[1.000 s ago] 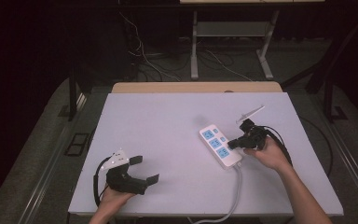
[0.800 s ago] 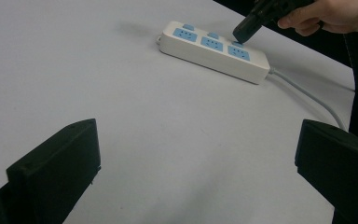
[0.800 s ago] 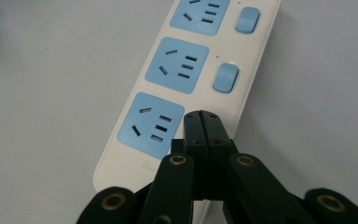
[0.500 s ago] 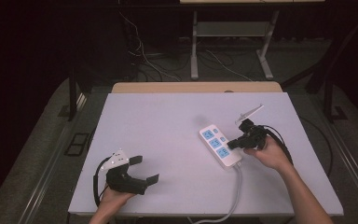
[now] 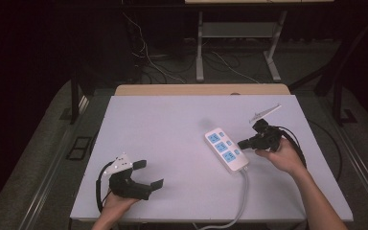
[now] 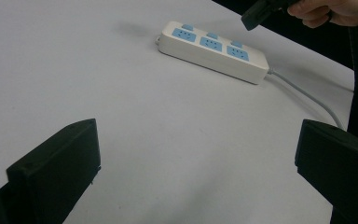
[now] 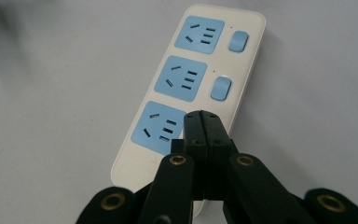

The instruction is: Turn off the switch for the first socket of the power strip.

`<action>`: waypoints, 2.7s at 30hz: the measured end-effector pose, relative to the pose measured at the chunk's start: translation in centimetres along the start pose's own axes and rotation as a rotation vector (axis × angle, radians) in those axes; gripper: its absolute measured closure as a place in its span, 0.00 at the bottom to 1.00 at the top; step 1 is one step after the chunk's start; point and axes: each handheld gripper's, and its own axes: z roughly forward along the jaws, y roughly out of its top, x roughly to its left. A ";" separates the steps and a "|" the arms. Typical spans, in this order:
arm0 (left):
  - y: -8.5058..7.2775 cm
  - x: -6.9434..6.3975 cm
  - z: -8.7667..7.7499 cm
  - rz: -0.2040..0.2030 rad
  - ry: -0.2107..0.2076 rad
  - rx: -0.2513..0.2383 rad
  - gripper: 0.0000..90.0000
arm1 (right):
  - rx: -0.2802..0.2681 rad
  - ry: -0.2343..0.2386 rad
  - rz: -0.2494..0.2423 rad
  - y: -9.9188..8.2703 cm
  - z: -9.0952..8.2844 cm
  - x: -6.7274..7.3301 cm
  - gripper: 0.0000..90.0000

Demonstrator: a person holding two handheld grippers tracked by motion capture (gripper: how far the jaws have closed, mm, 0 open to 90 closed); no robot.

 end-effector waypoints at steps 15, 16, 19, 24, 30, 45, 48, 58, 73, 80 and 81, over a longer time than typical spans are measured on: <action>0.0 0.0 0.0 -0.002 -0.001 -0.003 0.00 | -0.066 -0.014 0.030 -0.5 -2.6 0.2 1.00; 0.0 0.0 0.0 -0.001 -0.002 -0.002 0.00 | -0.068 -0.014 0.029 -0.6 -2.7 0.2 1.00; 0.0 0.0 0.0 -0.001 -0.002 -0.003 0.00 | -0.082 -0.024 0.044 -0.8 -3.2 0.2 0.99; 0.1 0.0 0.0 0.002 -0.003 -0.003 0.00 | -0.108 -0.044 0.071 -1.3 -4.2 0.3 0.89; 0.0 -0.1 0.0 -0.001 -0.001 -0.004 0.00 | -0.157 -0.071 0.126 -2.0 -5.4 0.4 0.65; 0.0 -0.1 0.1 0.000 -0.002 -0.001 0.00 | -0.223 -0.109 0.215 -4.5 -6.5 1.2 0.02; 0.0 -0.1 0.1 0.001 -0.001 0.000 0.00 | -0.243 -0.076 0.211 -5.2 -6.6 1.4 0.00; 0.0 -0.1 0.1 0.000 -0.001 0.000 0.00 | -0.266 -0.046 0.212 -7.0 -6.7 2.3 0.00; 0.0 -0.2 0.1 0.004 -0.002 0.002 0.00 | -0.293 -0.013 0.209 -9.6 -5.7 3.5 0.00; 0.0 -0.2 0.1 0.004 -0.001 0.002 0.00 | -0.311 -0.006 0.210 -10.6 -4.9 3.8 0.00; 0.0 -0.2 0.1 0.004 -0.002 0.002 0.00 | -0.315 -0.006 0.211 -10.8 -4.8 3.9 0.00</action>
